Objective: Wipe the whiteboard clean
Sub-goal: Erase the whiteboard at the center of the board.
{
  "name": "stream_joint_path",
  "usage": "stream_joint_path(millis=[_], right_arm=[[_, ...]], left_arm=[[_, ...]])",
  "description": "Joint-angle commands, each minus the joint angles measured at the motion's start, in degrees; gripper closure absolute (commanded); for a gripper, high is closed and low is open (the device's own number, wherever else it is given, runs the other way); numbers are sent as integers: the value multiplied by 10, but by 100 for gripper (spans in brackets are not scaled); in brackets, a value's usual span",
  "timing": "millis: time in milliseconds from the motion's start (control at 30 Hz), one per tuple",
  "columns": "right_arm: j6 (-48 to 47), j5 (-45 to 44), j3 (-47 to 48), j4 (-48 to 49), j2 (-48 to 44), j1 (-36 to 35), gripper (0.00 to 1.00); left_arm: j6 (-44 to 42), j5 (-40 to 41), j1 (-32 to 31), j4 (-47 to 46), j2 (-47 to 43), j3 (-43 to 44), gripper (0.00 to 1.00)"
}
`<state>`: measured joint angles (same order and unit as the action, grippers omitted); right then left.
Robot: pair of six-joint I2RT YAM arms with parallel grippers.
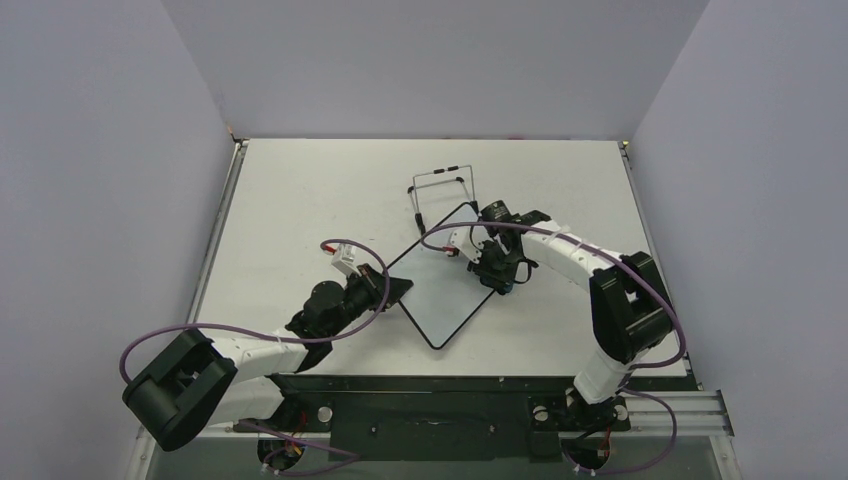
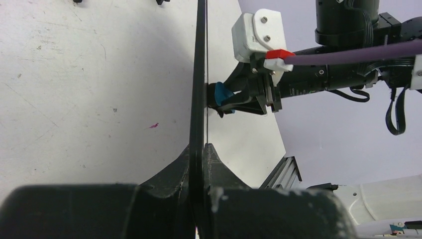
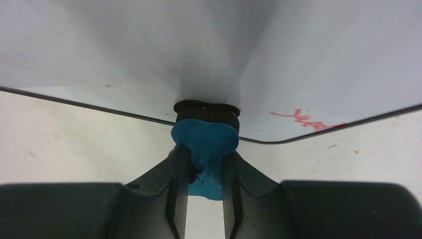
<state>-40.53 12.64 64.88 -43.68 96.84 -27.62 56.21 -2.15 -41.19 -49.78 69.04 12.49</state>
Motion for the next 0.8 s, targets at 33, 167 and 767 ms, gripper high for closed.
stream_joint_path(millis=[33,167,767], right_arm=[[16,76,42,-6,-27,-26,100],[65,54,84,29,-9,-1,100],[-9,62,28,-33,-11,6,100]], left_arm=[[18,-14,-3,-128,-9,26,100],[16,-14,-3,-119,-16,26,100],[15,-12,-3,-122,-18,24,100]])
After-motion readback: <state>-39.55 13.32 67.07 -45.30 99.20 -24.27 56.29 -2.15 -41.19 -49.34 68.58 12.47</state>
